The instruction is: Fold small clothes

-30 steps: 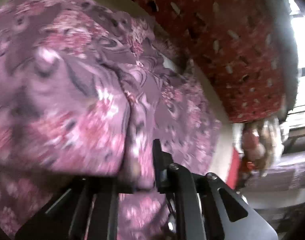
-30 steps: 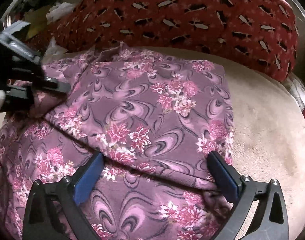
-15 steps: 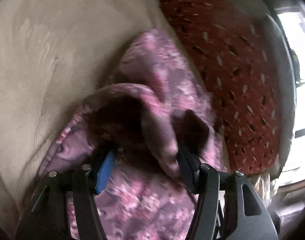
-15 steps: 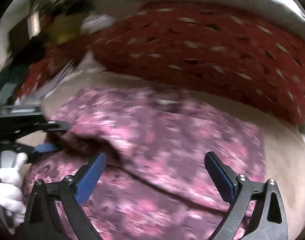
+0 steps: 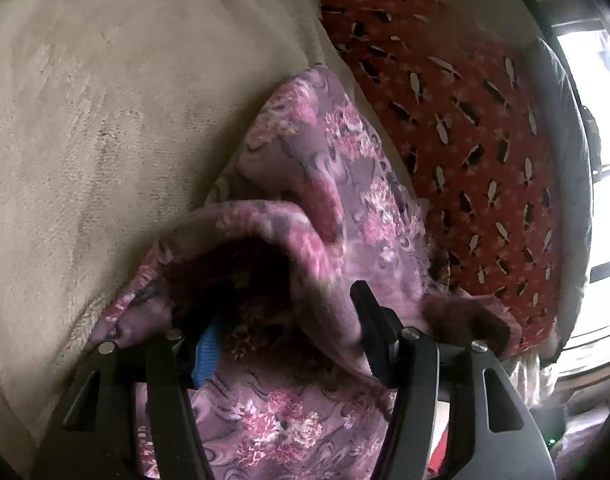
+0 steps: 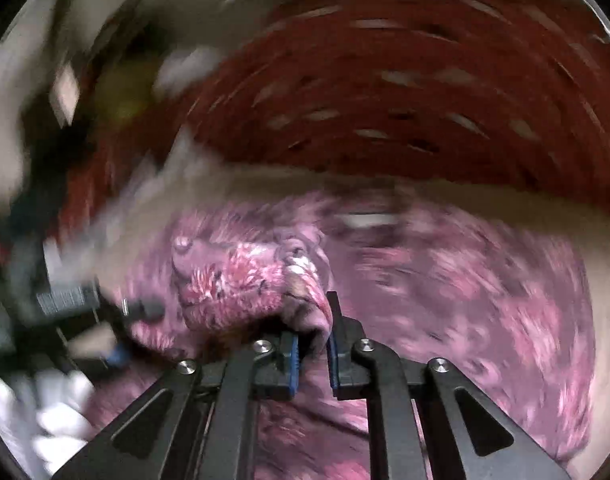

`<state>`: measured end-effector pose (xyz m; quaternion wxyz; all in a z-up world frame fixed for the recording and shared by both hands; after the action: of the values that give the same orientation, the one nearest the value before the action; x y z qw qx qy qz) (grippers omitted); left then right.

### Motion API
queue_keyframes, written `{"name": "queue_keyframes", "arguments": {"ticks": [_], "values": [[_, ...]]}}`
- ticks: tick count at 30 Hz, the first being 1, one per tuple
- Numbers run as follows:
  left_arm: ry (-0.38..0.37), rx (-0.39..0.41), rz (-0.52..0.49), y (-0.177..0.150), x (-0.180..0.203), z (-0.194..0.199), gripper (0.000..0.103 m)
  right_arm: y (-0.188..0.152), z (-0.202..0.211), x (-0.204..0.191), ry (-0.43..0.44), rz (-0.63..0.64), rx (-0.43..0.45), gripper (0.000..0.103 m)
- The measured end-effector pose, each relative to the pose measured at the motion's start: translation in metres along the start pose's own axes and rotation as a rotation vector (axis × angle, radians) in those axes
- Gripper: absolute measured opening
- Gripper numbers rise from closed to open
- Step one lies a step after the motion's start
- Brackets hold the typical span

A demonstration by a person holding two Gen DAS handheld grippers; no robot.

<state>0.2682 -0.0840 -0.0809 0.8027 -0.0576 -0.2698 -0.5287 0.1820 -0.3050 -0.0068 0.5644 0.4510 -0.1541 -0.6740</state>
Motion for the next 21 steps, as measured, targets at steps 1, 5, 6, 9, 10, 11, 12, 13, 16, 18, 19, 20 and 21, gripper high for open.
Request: {"name": "queue_keyframes", "arguments": {"ticks": [1,5,6,9,10,11,12,13,16,18,19,20,21], "values": [[0.003,0.004,-0.008,-0.001,0.002,0.0,0.06,-0.001,0.017,0.024,0.027,-0.115,0.047,0.01],[0.021,0.012,-0.041,-0.006,0.008,-0.001,0.06,-0.019,0.062,0.098,0.008,-0.377,0.13,0.01],[0.034,0.02,-0.054,-0.008,0.01,-0.002,0.06,-0.026,0.068,0.112,0.019,-0.433,0.127,0.01],[0.072,0.051,-0.092,-0.011,0.016,-0.002,0.06,-0.05,0.085,0.14,0.029,-0.58,0.121,0.02],[0.078,0.058,-0.096,-0.011,0.017,-0.002,0.06,-0.055,0.095,0.145,0.024,-0.599,0.151,0.025],[0.086,0.065,-0.101,-0.011,0.018,-0.002,0.06,-0.055,0.102,0.15,0.032,-0.612,0.175,0.035],[0.092,0.07,-0.105,-0.012,0.018,-0.002,0.06,-0.055,0.106,0.155,0.031,-0.628,0.206,0.04],[0.1,0.077,-0.112,-0.012,0.018,-0.002,0.06,-0.055,0.111,0.158,0.024,-0.648,0.236,0.049],[0.118,0.094,-0.131,-0.013,0.021,-0.002,0.06,-0.05,0.104,0.169,0.024,-0.689,0.238,0.051],[0.127,0.107,-0.14,-0.013,0.022,-0.002,0.06,-0.039,0.097,0.173,0.02,-0.658,0.224,0.022],[0.131,0.108,-0.143,-0.012,0.022,-0.003,0.06,-0.036,0.101,0.169,0.039,-0.623,0.226,0.006],[0.139,0.108,-0.147,-0.012,0.023,-0.004,0.06,-0.031,0.106,0.165,0.046,-0.591,0.245,0.006],[0.153,0.109,-0.154,-0.012,0.024,-0.005,0.059,-0.028,0.112,0.161,0.04,-0.561,0.276,0.006]]}}
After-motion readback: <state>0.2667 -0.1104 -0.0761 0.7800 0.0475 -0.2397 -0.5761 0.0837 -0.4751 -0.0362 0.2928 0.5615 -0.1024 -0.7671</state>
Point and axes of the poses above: each gripper's, at about its wrist camera, not at the fingertips, and z roughly against the way its jaws point, x to its right, y to its top, the point moved 4 cm from there along -z, roughly the way its jaws point, and after that the axes turned 12 degrees about y, right-handed, at the moved point
